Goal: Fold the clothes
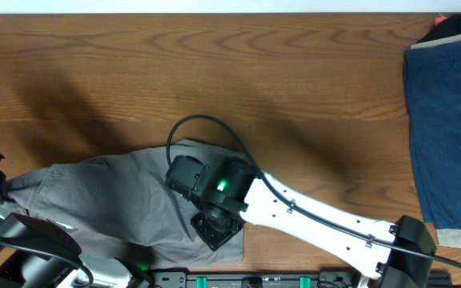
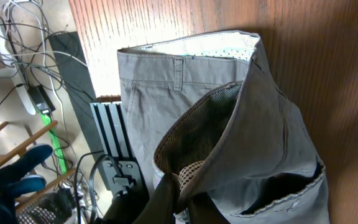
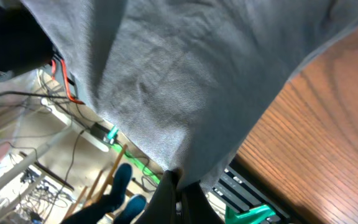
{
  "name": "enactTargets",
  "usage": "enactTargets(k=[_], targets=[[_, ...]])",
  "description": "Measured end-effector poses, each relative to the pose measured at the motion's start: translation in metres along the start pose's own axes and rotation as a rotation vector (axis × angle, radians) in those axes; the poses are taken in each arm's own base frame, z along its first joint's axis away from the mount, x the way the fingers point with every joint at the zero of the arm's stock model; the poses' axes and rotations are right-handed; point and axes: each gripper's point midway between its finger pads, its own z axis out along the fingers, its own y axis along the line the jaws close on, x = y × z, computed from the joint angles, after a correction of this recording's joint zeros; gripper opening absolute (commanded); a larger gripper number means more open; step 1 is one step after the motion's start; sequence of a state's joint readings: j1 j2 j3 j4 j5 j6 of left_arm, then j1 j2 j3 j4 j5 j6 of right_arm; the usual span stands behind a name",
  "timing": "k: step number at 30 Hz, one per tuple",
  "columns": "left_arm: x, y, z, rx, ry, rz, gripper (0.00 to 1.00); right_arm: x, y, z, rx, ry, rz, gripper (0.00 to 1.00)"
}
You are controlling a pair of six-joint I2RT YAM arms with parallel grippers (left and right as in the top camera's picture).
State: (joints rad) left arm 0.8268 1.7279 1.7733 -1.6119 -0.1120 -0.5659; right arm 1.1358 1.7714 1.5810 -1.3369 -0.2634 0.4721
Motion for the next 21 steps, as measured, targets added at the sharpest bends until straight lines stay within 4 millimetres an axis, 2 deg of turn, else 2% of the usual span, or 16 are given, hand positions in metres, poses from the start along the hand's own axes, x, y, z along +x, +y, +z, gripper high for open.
enactTargets(k=[7,11,12,14,16,19,21], targets=[[0.000,0.000,0.000,0.000,0.000,-0.005,0.06,0.011,-0.010,0.032,0.006,0.052,0.019,0.01],[0.000,0.000,0.000,0.000,0.000,-0.007,0.06,0.011,-0.008,0.045,-0.024,0.056,0.020,0.02],[0.000,0.000,0.001,-0.002,0.002,-0.008,0.06,0.011,-0.007,0.049,-0.036,0.057,0.019,0.03],[0.001,0.001,0.003,-0.007,0.010,-0.008,0.06,0.013,-0.007,0.054,-0.047,0.064,0.028,0.14],[0.003,0.002,0.005,-0.012,0.017,-0.007,0.06,0.018,-0.010,0.061,-0.048,0.083,0.042,0.15],[0.004,0.003,0.007,-0.018,0.024,-0.005,0.06,0.025,-0.015,0.068,-0.041,0.110,0.059,0.24],[0.004,0.003,0.007,-0.019,0.026,-0.005,0.06,0.028,-0.017,0.071,-0.037,0.121,0.067,0.24]])
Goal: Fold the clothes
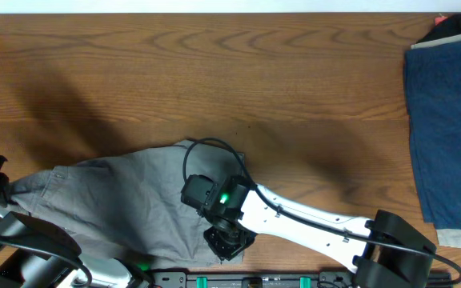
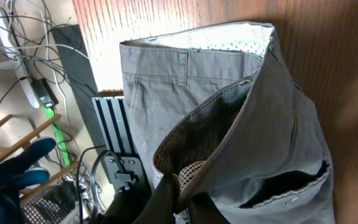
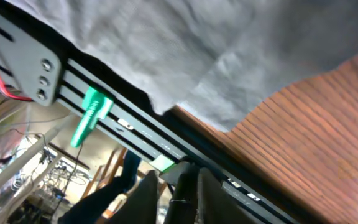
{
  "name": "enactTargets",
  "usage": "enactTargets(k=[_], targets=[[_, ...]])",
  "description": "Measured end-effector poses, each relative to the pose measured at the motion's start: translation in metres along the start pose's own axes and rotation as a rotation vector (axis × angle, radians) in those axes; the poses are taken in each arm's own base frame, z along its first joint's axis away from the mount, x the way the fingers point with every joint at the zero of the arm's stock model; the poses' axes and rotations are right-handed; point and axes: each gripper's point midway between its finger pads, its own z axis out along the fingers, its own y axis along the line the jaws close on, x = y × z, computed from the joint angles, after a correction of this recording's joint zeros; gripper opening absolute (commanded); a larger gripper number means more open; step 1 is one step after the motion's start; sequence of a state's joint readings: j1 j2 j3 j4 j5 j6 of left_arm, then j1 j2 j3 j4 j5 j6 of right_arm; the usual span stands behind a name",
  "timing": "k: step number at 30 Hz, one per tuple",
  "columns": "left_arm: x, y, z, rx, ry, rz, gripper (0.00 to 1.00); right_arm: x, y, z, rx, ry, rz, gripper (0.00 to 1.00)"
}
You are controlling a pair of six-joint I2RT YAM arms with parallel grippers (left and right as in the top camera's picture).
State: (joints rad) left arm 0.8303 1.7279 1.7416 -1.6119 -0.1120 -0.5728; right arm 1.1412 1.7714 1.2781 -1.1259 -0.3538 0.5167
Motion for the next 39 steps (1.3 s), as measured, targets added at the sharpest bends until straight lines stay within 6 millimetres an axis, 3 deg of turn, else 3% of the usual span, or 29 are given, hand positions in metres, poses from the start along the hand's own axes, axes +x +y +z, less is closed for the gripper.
enactTargets(k=[5,6,7,8,10,16,19,21,25,30,35,39], targets=[[0.000,0.000,0.000,0.000,0.000,0.000,0.06,-0.003,-0.002,0.000,-0.013,-0.003,0.011,0.24],[0.000,0.000,0.000,0.000,0.000,0.000,0.06,-0.007,-0.005,-0.002,-0.022,-0.009,0.026,0.34],[0.000,0.000,0.000,0.000,0.000,0.000,0.06,-0.011,-0.008,-0.004,-0.026,-0.018,0.045,0.54],[0.000,0.000,0.000,0.000,0.000,0.000,0.06,-0.020,-0.015,-0.009,-0.038,-0.039,0.065,0.87],[0.000,0.000,0.000,0.000,0.000,0.000,0.06,-0.034,-0.027,-0.016,-0.053,-0.076,0.105,0.95],[0.000,0.000,0.000,0.000,0.000,0.000,0.06,-0.075,-0.079,-0.041,-0.090,-0.194,0.224,0.95],[0.000,0.000,0.000,0.000,0.000,0.000,0.06,-0.083,-0.091,-0.046,-0.096,-0.224,0.241,0.86],[0.000,0.000,0.000,0.000,0.000,-0.001,0.06,-0.083,-0.091,-0.046,-0.101,-0.221,0.239,0.75],[0.000,0.000,0.000,0.000,0.000,-0.005,0.06,-0.075,-0.084,-0.035,-0.118,-0.190,0.215,0.69],[0.000,0.000,0.000,0.000,0.000,-0.008,0.06,-0.060,-0.056,-0.010,-0.177,-0.139,0.140,0.59],[0.000,0.000,0.000,0.000,0.000,-0.008,0.06,-0.042,-0.021,0.003,-0.223,-0.084,0.056,0.63],[0.000,0.000,0.000,0.000,0.000,-0.008,0.06,-0.031,-0.005,0.009,-0.230,-0.053,0.039,0.68]])
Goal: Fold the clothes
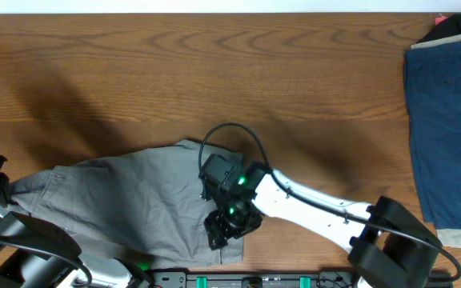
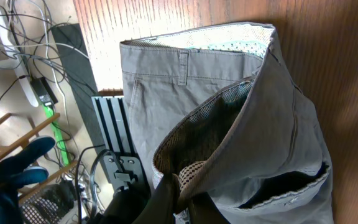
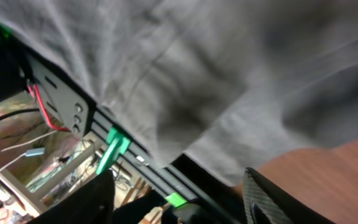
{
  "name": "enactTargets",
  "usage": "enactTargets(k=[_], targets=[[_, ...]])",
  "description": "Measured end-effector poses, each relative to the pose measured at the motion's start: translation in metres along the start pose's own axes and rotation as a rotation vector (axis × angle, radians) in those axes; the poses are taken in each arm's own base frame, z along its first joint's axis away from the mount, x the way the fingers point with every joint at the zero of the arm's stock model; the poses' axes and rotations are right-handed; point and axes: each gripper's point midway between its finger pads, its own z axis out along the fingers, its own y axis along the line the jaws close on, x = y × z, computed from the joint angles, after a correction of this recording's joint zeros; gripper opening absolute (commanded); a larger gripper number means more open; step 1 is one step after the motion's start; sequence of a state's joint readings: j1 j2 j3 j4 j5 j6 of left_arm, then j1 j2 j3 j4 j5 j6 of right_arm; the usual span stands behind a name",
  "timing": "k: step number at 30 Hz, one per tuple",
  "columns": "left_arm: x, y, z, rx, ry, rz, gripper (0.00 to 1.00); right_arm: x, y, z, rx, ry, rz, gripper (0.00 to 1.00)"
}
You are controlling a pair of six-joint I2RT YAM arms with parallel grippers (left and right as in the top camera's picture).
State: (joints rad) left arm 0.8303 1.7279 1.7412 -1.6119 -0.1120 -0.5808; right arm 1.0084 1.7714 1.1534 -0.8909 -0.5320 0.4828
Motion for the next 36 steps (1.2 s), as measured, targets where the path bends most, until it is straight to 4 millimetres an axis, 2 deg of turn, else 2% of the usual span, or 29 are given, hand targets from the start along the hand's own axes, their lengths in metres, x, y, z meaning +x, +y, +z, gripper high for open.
enactTargets(k=[7,14,19,26,29,36], targets=[[0.000,0.000,0.000,0.000,0.000,0.000,0.06,0.012,0.011,0.011,-0.004,0.028,-0.001,0.66],[0.000,0.000,0.000,0.000,0.000,0.000,0.07,0.009,0.010,0.020,-0.025,0.010,0.017,0.63],[0.000,0.000,0.000,0.000,0.000,-0.001,0.06,0.007,0.012,0.024,-0.048,-0.003,0.023,0.52],[0.000,0.000,0.000,0.000,0.000,-0.004,0.07,0.001,0.015,0.025,-0.067,-0.025,0.017,0.52],[0.000,0.000,0.000,0.000,0.000,-0.007,0.06,0.001,0.012,0.029,-0.071,-0.031,0.031,0.44],[0.000,0.000,0.000,0.000,0.000,-0.007,0.06,0.002,0.008,0.034,-0.072,-0.031,0.058,0.13]])
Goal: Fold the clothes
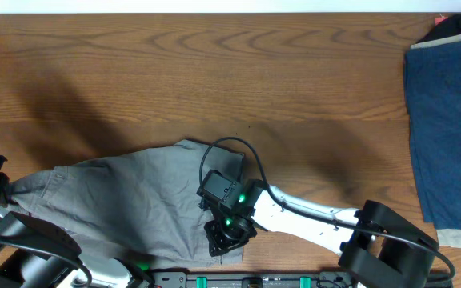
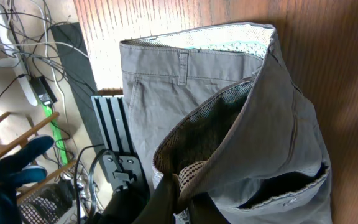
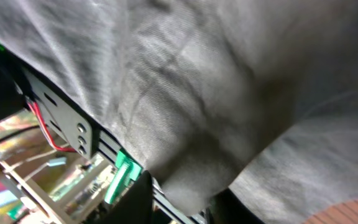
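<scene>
Grey shorts (image 1: 126, 200) lie crumpled at the table's front left. My left gripper is at the far left edge, shut on the waistband, whose mesh lining shows at the left gripper (image 2: 180, 186) in the left wrist view. My right gripper (image 1: 224, 238) is down on the shorts' right hem near the front edge. In the right wrist view the right gripper (image 3: 185, 200) has its jaws apart, straddling a bulge of the grey shorts (image 3: 185, 93).
A folded blue denim garment (image 1: 446, 128) lies at the right edge, with a dark item (image 1: 454, 28) behind it. A black rail (image 1: 254, 280) runs along the wooden table's (image 1: 214, 72) front edge. Cables (image 2: 17, 74) hang beyond the table's left side.
My right gripper has come down onto the hem near the front edge. Its jaws stand narrower, with a bulge of fabric between them. The left gripper and waistband are unchanged.
My right gripper was shut on the shorts' right hem, held above the table. Then it was low at the front edge with the hem let go and lying flatter. Then it was wide open over the fabric, and now it straddles a fold. The left gripper has held the waistband throughout.
</scene>
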{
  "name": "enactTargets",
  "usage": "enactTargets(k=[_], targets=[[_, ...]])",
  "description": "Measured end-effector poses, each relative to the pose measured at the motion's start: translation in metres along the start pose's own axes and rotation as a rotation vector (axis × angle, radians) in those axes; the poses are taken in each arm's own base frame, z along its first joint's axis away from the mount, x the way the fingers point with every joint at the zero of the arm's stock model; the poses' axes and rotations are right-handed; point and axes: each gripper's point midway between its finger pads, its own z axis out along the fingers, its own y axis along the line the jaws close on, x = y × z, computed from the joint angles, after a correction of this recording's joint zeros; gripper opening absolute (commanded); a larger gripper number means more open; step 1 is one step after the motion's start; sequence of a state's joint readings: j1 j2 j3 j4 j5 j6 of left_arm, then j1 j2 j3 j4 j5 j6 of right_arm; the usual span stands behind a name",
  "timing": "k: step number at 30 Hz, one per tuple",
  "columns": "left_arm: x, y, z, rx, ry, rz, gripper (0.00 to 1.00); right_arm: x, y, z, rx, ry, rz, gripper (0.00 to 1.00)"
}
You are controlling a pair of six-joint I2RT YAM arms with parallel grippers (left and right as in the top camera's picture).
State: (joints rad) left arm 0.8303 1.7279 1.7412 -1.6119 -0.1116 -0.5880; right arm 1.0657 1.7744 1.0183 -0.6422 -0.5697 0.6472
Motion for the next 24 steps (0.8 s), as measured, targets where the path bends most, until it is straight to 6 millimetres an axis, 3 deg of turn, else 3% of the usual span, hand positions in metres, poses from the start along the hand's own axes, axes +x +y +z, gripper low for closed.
enactTargets(k=[2,8,12,15,20,24], targets=[[0.000,0.000,0.000,0.000,0.000,0.000,0.06,-0.001,0.000,0.000,-0.001,-0.002,0.004,0.01],[0.000,0.000,0.000,0.000,0.000,0.000,0.06,0.000,-0.001,0.000,0.003,0.001,0.025,0.01],[0.000,0.000,0.000,0.000,0.000,0.000,0.06,0.009,-0.015,-0.005,0.048,0.035,0.074,0.01],[0.000,0.000,0.000,0.001,0.000,0.000,0.06,0.012,-0.028,-0.019,0.079,0.038,0.115,0.01],[0.000,-0.001,0.000,0.003,0.003,0.000,0.07,0.014,-0.031,-0.054,0.072,-0.007,0.105,0.01],[0.001,-0.001,0.000,0.006,0.005,0.000,0.06,0.025,-0.032,-0.064,0.082,0.016,0.090,0.01]])
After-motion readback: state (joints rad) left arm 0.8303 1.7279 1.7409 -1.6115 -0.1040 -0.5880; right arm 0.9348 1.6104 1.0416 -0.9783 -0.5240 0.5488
